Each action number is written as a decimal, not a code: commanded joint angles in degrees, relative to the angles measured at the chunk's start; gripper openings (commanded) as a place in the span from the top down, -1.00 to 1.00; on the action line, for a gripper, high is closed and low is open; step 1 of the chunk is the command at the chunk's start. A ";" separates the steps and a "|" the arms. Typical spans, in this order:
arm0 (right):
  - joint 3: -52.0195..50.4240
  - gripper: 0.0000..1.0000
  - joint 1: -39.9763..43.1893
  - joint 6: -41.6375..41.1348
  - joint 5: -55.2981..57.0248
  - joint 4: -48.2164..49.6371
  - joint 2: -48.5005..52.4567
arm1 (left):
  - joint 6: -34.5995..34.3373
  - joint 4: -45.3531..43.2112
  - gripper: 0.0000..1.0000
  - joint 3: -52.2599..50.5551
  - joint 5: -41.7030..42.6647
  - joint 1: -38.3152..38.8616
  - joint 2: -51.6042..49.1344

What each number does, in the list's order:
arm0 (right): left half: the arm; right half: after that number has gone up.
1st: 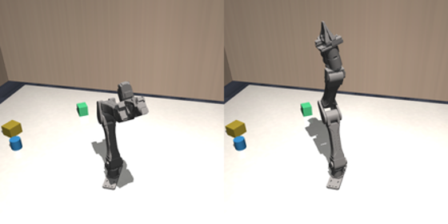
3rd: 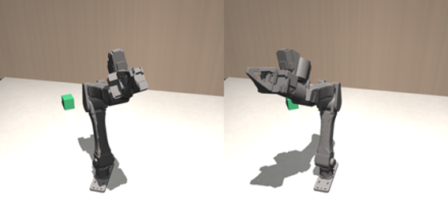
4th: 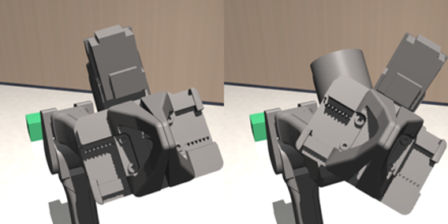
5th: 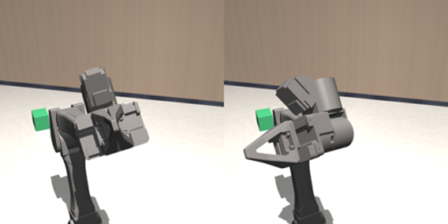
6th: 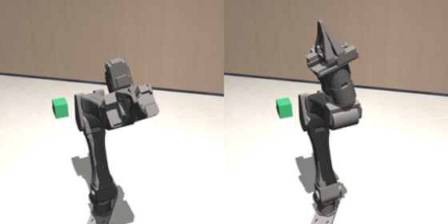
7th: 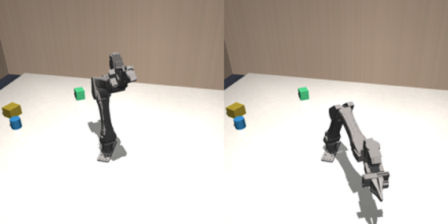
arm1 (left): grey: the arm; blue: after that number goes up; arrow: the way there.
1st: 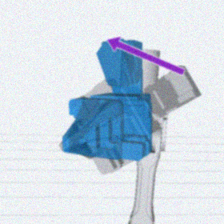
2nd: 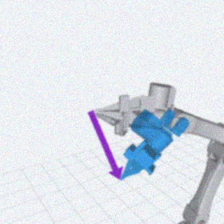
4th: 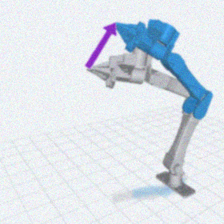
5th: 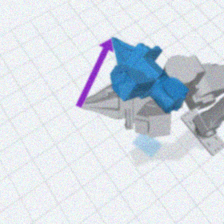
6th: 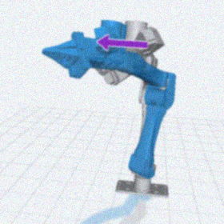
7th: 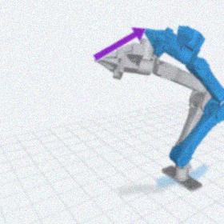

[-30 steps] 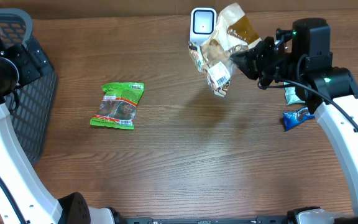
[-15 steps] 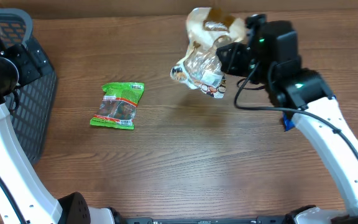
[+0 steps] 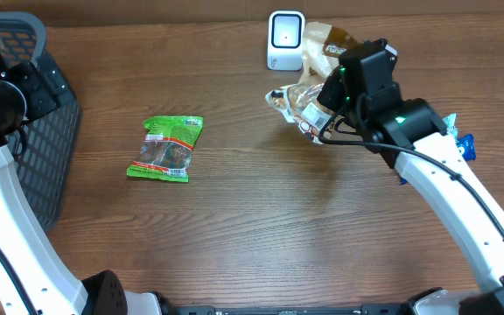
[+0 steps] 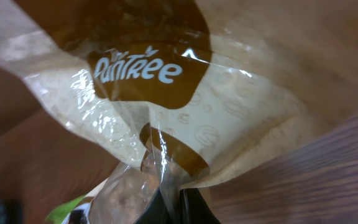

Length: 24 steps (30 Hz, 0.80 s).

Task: Scan the item barcode
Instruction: 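Lift the bread bag with the right gripper to the scanner, then lower the bread bag back onto the table centre and release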

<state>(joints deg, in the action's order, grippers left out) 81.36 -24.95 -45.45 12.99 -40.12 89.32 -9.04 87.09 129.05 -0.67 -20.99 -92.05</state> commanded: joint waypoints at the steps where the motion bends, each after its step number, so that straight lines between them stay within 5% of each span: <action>1: 0.00 0.93 -1.81 -2.49 18.23 2.05 1.55 | -0.20 -0.11 -0.99 0.74 0.26 0.00 -0.15; 4: 0.00 0.92 -3.19 7.10 29.22 9.03 3.28 | -0.20 -0.11 -0.99 0.74 0.26 0.00 -0.15; 7: 0.00 0.92 -3.61 27.21 34.10 23.89 7.50 | -0.20 -0.11 -0.99 0.74 0.26 0.00 -0.15; 12: 0.00 0.92 -3.43 49.77 32.26 54.21 18.14 | -0.20 -0.11 -0.99 0.74 0.28 0.00 -0.15; 16: 0.00 0.92 -2.71 62.34 20.39 75.49 26.03 | -0.20 -0.11 -1.00 0.74 0.26 0.00 -0.15; 20: 0.00 0.92 -3.37 61.81 17.84 76.24 27.82 | -0.20 -0.11 -1.00 0.74 0.28 0.00 -0.15; 24: 0.00 0.93 -8.76 68.72 20.59 64.89 27.39 | -0.20 -0.11 -1.00 0.74 0.28 0.00 -0.15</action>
<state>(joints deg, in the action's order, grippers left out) 80.77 -29.19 16.53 33.01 29.95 117.30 -9.04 87.11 129.05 -0.67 -20.99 -92.05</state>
